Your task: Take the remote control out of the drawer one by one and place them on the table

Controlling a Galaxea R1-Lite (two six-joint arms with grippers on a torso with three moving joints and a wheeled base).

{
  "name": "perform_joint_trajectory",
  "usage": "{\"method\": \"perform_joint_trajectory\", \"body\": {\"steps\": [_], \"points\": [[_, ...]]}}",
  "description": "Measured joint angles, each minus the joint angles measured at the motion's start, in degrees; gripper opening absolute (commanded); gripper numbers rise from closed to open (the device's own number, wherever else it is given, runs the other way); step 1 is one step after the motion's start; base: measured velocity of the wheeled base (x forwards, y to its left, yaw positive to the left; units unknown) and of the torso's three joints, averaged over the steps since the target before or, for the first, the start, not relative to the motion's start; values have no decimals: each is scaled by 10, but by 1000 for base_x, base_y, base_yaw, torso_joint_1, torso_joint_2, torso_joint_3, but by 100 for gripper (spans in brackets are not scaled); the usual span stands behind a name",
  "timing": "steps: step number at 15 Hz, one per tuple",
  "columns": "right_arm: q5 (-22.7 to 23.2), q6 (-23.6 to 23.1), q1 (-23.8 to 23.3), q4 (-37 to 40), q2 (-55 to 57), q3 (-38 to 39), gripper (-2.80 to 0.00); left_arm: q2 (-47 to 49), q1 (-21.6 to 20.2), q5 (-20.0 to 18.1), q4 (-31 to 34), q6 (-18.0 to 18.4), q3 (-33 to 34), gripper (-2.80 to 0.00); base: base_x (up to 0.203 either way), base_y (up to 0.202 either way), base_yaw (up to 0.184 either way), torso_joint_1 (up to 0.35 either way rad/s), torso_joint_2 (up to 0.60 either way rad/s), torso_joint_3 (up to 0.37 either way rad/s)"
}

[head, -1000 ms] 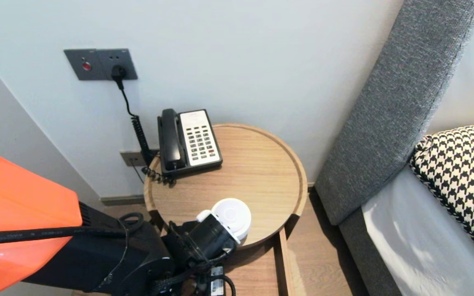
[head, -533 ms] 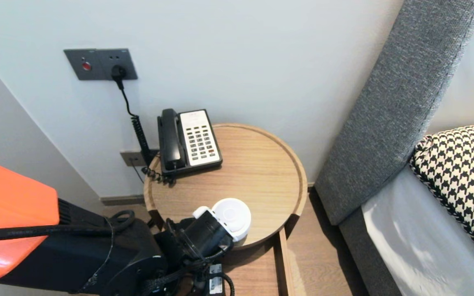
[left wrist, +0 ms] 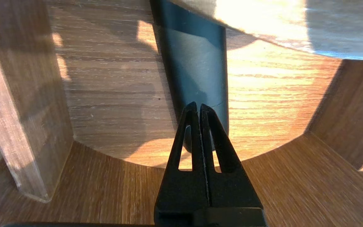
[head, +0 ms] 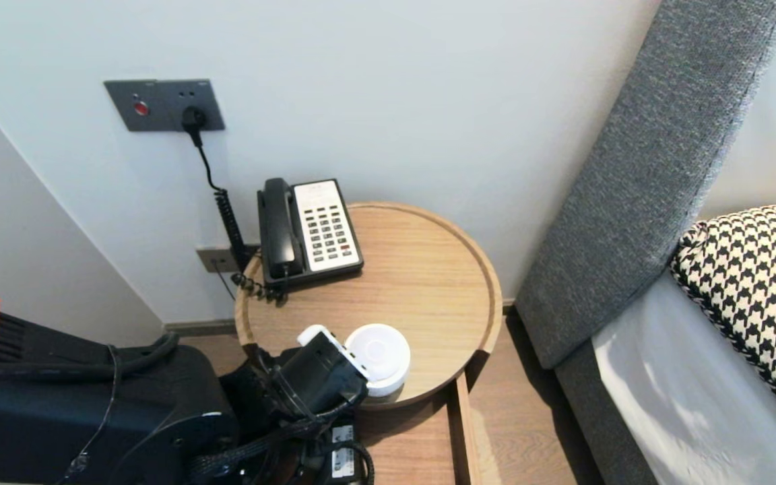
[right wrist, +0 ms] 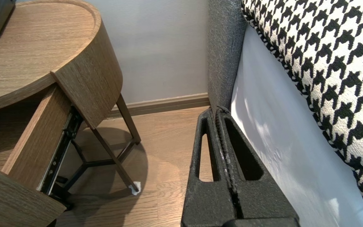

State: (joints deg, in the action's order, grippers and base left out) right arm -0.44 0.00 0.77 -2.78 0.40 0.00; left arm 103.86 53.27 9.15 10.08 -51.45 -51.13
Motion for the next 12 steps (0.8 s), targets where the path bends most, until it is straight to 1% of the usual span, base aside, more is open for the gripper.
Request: {"method": "perform_joint_trajectory", "body": {"steps": [4, 6, 7, 8, 10, 12], "points": [[0, 0, 0, 0, 0, 0, -280, -13, 1, 4, 0, -4, 2, -280, 0, 0, 0, 0, 0, 0], [0, 0, 0, 0, 0, 0, -280, -13, 1, 30, -2, -14, -2, -280, 0, 0, 0, 0, 0, 0], [0, 0, 0, 0, 0, 0, -280, -9, 1, 56, -2, -28, -8, -280, 0, 0, 0, 0, 0, 0], [0, 0, 0, 0, 0, 0, -280, -6, 1, 74, -1, -47, -14, -280, 0, 0, 0, 0, 0, 0], [0, 0, 0, 0, 0, 0, -280, -2, 3, 80, 6, -67, -17, -280, 0, 0, 0, 0, 0, 0], [0, 0, 0, 0, 0, 0, -280, 0, 4, 83, 9, -76, -16, -280, 0, 0, 0, 0, 0, 0]]}}
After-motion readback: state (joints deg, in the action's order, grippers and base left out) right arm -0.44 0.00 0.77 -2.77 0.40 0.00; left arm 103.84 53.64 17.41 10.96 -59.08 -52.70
